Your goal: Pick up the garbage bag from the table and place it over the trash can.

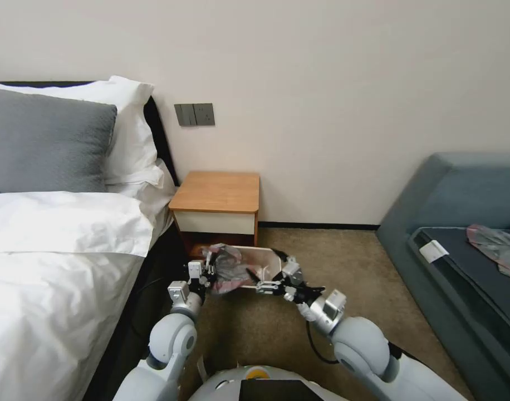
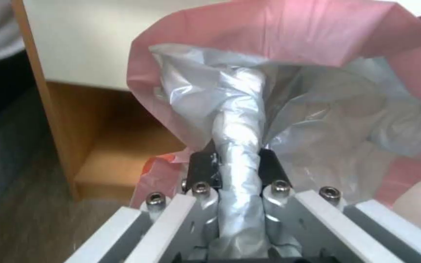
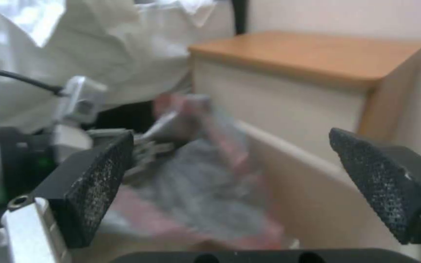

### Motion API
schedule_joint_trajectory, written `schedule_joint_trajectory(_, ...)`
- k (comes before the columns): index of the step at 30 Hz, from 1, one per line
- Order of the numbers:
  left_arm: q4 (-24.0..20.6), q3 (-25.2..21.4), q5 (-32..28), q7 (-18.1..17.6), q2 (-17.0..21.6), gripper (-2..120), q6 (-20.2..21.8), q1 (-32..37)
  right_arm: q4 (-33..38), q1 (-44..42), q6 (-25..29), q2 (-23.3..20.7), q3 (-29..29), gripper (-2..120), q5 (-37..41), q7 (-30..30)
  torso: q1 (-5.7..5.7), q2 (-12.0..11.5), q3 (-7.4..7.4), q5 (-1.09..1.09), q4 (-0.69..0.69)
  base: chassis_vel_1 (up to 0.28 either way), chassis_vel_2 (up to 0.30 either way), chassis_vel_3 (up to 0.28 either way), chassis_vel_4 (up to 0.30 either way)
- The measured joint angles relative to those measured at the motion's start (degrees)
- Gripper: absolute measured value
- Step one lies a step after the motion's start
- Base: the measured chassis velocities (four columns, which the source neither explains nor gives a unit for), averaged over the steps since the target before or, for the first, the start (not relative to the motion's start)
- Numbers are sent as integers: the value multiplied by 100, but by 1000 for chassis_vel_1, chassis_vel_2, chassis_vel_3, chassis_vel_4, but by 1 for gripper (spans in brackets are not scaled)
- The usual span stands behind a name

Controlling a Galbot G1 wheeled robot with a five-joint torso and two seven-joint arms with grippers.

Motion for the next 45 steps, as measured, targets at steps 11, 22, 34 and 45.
schedule_joint_trajectory(11,-141,67,129,19,-39,4,-136,112,-242,1443,-1138,244,-815,100,1906,1050,0,0,0,0,1,0,0,0,0)
schedule_joint_trajectory(22,-354,23,158,20,-23,4,-136,278,-948,1915,-1574,624,-1188,99,2296,1659,0,0,0,0,0,0,0,0,0)
schedule_joint_trajectory(34,-383,34,185,31,-15,4,-140,369,-1333,2019,-1554,818,-1297,71,2045,1633,0,0,0,1,0,0,0,0,0)
schedule_joint_trajectory(45,-440,37,183,31,-27,4,-172,390,-1359,1897,-1474,810,-1251,32,1842,1491,0,0,0,1,0,0,0,0,0)
